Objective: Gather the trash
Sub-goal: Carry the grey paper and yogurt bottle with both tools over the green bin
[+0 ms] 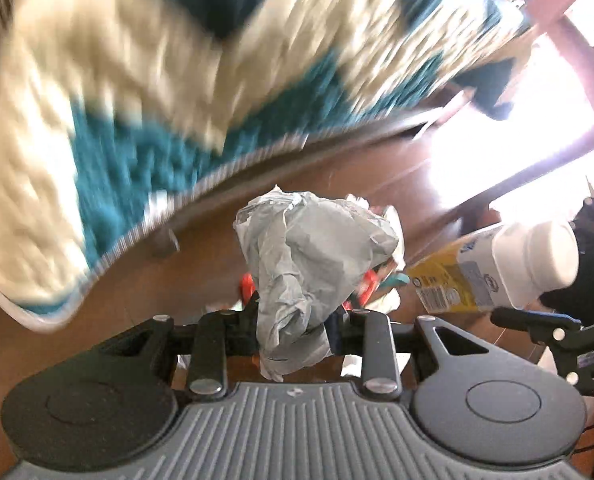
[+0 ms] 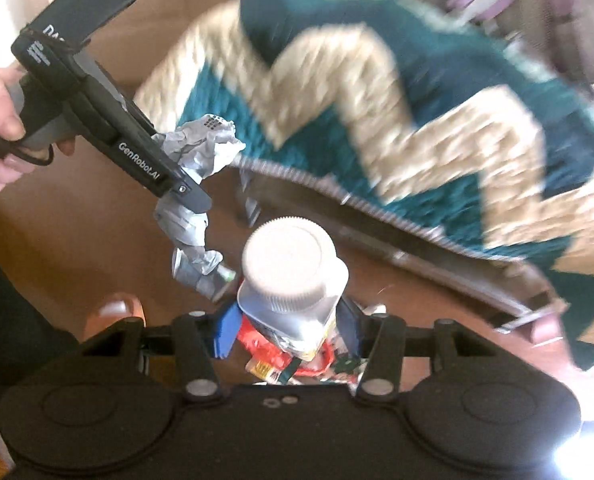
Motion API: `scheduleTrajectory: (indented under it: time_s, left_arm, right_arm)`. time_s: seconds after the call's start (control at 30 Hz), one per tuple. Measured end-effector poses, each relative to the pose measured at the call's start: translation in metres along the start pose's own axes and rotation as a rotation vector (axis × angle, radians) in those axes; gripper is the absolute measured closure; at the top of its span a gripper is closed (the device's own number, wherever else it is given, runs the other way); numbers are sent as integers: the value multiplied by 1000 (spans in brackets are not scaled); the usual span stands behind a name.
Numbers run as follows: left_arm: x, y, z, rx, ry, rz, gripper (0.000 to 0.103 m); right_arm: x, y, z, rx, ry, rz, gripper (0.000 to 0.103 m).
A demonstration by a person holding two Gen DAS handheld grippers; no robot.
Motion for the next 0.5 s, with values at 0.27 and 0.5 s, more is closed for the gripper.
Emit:
scheduleTrajectory:
  time_s: [0.27,0.5]
  left_arm:
    - [-87,115,31,-164,-91,1,73]
    - [-166,188,39,-268,-144,17,73]
  right_arm:
    - [-35,122,0,-125,-103,-106,53]
    - [-72,224,-13,-244,-169,-243,54]
Point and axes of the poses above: each gripper's, at about its wrist camera, not at the fingertips, and y roughly against the way its jaws point, x to its left, z to its top, the point moved 6 cm from there along -y, roughly the way its jaws point, and after that the axes turned 13 degrees about y, right-handed, at the moved point
